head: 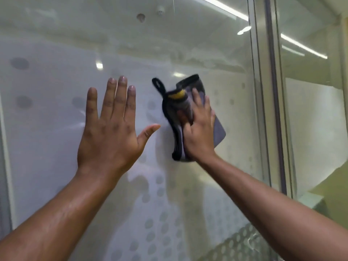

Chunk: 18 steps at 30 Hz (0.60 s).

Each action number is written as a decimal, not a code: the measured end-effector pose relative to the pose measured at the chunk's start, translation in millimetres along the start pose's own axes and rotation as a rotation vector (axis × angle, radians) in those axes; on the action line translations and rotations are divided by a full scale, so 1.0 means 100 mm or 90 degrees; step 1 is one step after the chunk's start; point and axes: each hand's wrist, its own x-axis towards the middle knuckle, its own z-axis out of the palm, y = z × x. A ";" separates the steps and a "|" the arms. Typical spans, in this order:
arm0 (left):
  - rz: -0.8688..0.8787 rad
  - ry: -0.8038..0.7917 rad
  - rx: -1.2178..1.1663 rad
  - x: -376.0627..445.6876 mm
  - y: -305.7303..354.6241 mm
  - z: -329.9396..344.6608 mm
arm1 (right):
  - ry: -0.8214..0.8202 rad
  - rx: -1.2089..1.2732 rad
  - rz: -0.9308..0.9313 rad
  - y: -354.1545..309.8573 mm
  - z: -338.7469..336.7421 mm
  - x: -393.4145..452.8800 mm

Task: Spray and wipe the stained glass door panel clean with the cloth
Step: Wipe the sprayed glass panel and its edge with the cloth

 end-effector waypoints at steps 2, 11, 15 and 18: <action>0.001 -0.002 0.009 0.00 0.00 0.00 | 0.058 0.027 0.131 -0.04 -0.11 0.52; 0.013 0.002 0.051 0.00 -0.03 0.03 | -0.044 -0.028 -0.189 -0.18 0.07 0.48; -0.003 -0.008 0.055 0.00 0.02 0.00 | 0.024 0.002 0.040 0.70 -0.41 0.66; -0.005 -0.009 0.060 0.01 0.01 0.01 | 0.175 0.044 0.318 0.58 -0.34 0.66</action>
